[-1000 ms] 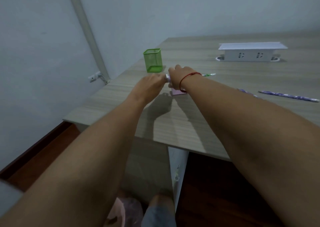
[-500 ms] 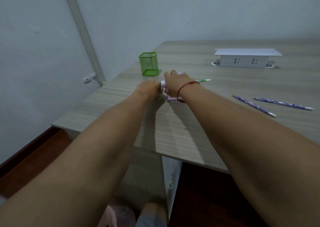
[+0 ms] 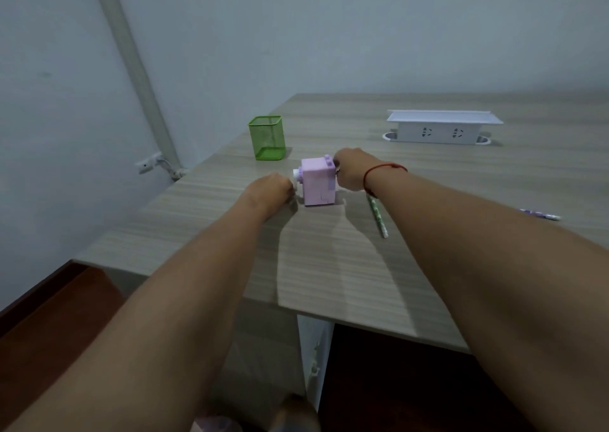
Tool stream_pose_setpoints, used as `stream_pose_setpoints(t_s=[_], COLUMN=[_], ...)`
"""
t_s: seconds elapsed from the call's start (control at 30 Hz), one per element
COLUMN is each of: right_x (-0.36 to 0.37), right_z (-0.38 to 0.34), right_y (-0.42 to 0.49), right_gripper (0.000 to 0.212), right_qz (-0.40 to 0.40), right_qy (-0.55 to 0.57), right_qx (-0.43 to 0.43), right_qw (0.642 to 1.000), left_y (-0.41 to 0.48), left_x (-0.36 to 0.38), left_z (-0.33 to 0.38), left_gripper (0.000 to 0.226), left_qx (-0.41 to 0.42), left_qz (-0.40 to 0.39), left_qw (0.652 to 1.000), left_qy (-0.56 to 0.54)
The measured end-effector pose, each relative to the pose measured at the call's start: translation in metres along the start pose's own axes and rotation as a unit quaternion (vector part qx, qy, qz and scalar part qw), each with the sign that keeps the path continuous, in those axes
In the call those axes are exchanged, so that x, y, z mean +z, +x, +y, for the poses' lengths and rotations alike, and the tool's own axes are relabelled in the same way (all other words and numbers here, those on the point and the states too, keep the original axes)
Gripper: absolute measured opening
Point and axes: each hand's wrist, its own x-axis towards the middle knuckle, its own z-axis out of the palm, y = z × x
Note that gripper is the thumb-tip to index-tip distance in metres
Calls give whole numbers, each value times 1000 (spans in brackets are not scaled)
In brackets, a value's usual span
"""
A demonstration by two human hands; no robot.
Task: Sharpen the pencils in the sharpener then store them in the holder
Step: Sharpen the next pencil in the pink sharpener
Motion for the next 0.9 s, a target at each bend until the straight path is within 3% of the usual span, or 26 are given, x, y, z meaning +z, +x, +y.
stream_pose_setpoints(t_s=[0.17,0.3,0.47,0.57,0.73,0.9], right_x=[4,6,5,4,7,6], right_z=[-4,-10,-12,-14,-10,-3], right_y=[-9,-20,-31,-37,-42,-45], right_gripper=[29,25,26,27,29,31], right_qz=[20,21,29,26,39,50], right_qy=[-40,-68,-67,-62,-69,-102], right_qx=[-11,-23,-18,-17,-24,-43], right_qw=[999,997,997,998,997,993], left_y=[-16,-23,-20,-17,-13,-14], left_x=[-7,-28,-46,-36,-10,-4], left_z=[-4,-10,18,36,46,46], left_gripper=[25,39,19,30,28,33], left_qx=[2,-2,16,32,17,8], left_qz=[-15,4,92,107,118,133], left_qw=[1000,1000,989,980,965,962], left_qy=[7,10,-118,-167,-232,-238])
